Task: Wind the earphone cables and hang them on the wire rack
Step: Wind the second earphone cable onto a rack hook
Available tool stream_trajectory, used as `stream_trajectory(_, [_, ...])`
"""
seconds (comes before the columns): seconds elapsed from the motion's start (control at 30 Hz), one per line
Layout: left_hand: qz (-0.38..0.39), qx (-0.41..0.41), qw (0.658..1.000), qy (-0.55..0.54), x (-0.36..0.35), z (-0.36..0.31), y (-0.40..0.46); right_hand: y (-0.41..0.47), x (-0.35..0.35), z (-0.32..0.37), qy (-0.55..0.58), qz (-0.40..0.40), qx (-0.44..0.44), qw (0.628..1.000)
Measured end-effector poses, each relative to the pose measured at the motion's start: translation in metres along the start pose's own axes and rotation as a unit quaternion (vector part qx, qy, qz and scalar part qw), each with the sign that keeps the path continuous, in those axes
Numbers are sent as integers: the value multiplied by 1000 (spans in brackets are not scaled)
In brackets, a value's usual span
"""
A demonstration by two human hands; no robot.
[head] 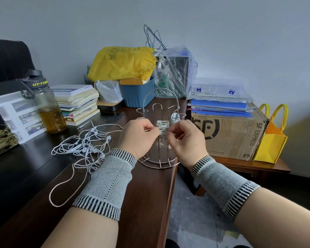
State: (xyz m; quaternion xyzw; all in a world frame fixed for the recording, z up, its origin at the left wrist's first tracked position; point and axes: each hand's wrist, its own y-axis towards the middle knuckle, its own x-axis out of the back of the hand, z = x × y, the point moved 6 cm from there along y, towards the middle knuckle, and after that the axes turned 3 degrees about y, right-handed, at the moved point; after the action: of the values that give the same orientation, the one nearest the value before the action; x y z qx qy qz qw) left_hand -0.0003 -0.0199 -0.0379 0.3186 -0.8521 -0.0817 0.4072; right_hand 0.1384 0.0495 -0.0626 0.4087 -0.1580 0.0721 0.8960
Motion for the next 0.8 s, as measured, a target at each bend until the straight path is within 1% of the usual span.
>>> stream_trajectory(0.03, [3,-9,1000,2,0,-1,0,-2,-3,4,-5,4,30,1000])
stream_trajectory(0.1, [11,-25,1000,10,0,-2,1,-4,-9,8,-12,17,61,998])
stream_trajectory(0.2, [32,-50,998,35,2,-6,2,-3,-16,11,-14,32,64,997])
stream_trajectory(0.27, [48,-68,995,50,4,-9,2,-2,-17,11,-10,26,56,998])
stream_trajectory(0.33, [63,-87,993,49,6,-12,1,-1,-17,9,1,12,43,999])
stream_trajectory(0.4, [66,-99,993,20,7,-16,-1,-1,-14,6,21,-1,22,1000])
stream_trajectory(0.47, [63,-69,995,-29,7,-14,0,-2,-12,4,32,-9,-1,999])
stream_trajectory(0.5, [62,-42,997,-31,5,-9,2,-3,-11,1,37,-12,-19,999])
stream_trajectory(0.57, [68,-1,997,26,-2,0,6,-4,-10,-5,52,-18,-58,997])
stream_trajectory(0.67, [83,0,985,154,-10,2,3,-6,-4,-12,70,-35,-97,992])
stream_trajectory(0.73, [89,-21,981,170,-16,-5,-2,-7,1,-14,89,-49,-109,989])
stream_trajectory(0.8, [82,-23,987,138,-25,-7,-5,-6,6,-14,114,-51,-121,985])
